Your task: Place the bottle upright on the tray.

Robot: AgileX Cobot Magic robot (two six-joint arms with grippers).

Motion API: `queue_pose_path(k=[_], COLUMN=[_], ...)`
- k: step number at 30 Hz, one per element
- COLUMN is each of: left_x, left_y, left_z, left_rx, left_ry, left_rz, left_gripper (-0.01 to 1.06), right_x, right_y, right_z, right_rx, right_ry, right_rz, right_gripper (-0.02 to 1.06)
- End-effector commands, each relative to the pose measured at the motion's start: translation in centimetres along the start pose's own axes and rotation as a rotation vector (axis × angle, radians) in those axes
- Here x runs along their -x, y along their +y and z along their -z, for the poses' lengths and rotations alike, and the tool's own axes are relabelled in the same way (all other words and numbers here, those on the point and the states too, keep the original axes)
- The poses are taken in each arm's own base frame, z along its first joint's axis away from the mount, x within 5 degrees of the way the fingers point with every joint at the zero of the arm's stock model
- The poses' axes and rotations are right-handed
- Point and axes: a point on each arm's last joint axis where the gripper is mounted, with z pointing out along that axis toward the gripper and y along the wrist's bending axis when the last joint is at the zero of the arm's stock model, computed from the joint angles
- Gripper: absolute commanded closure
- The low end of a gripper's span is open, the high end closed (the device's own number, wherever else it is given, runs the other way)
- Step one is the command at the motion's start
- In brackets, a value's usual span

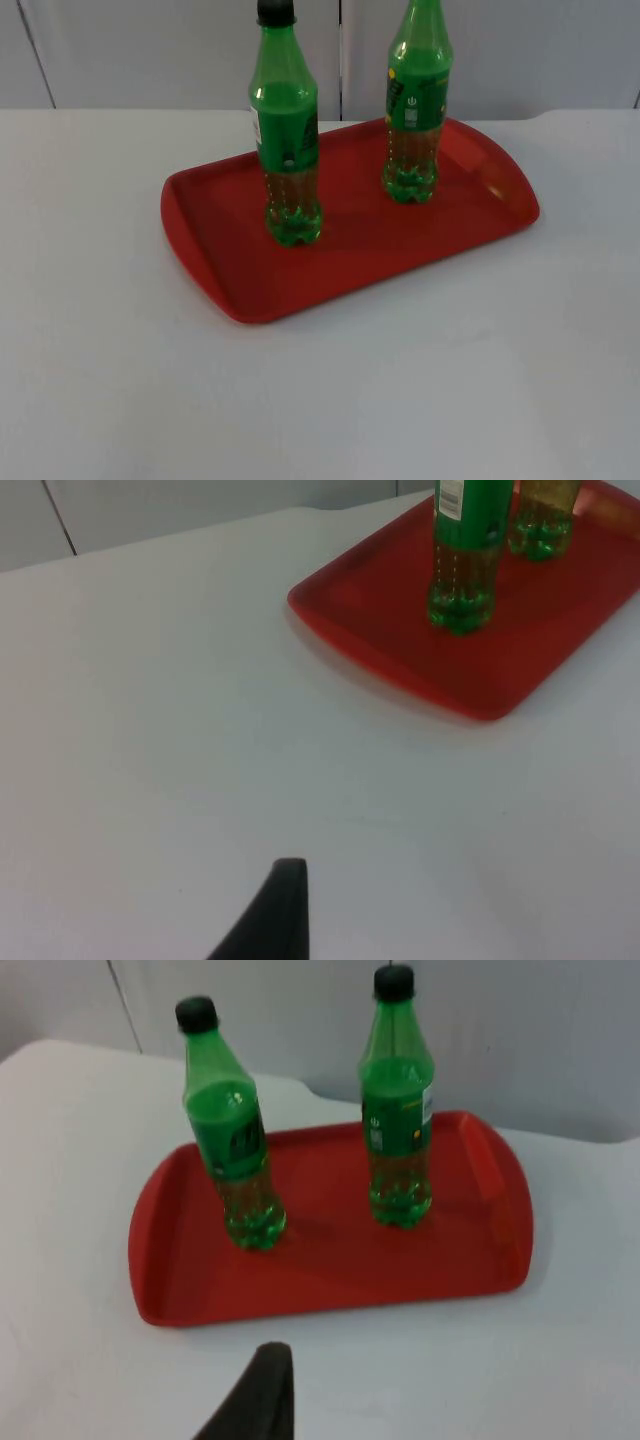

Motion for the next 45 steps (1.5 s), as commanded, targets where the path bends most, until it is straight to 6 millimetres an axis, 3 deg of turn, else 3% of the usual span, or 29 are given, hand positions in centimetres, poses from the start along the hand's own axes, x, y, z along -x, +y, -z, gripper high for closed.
queue_pose_path(k=[1, 13, 29, 35, 39, 45], left_x=[-0.1, -0.1, -0.1, -0.1, -0.1, -0.1], left_y=[0.0, 0.0, 0.0, 0.0, 0.0, 0.0], left_z=[0.0, 0.0, 0.0, 0.0, 0.0, 0.0], left_rx=[-0.004, -0.004, -0.004, -0.004, -0.004, -0.004], left_ry=[-0.003, -0.003, -0.003, -0.003, -0.003, -0.003], left_rz=[-0.002, -0.002, -0.002, -0.002, -0.002, -0.002], left_gripper=[0.0, 0.0, 0.0, 0.0, 0.0, 0.0], right_x=[-0.5, -2.3, -5.6, -6.4, -7.9, -7.9], right_y=[-0.2, 0.4, -0.8, -1.0, -1.2, -1.4], right_z=[1.6, 5.9, 10.1, 10.0, 8.8, 8.7], right_rx=[0.017, 0.205, 0.216, 0.206, 0.171, 0.153], right_ry=[-0.021, -0.052, -0.062, 0.024, 0.11, 0.112], right_rz=[0.006, 0.123, 0.163, 0.184, 0.208, 0.167], right_gripper=[-0.01, -0.01, -0.01, -0.01, -0.01, -0.01])
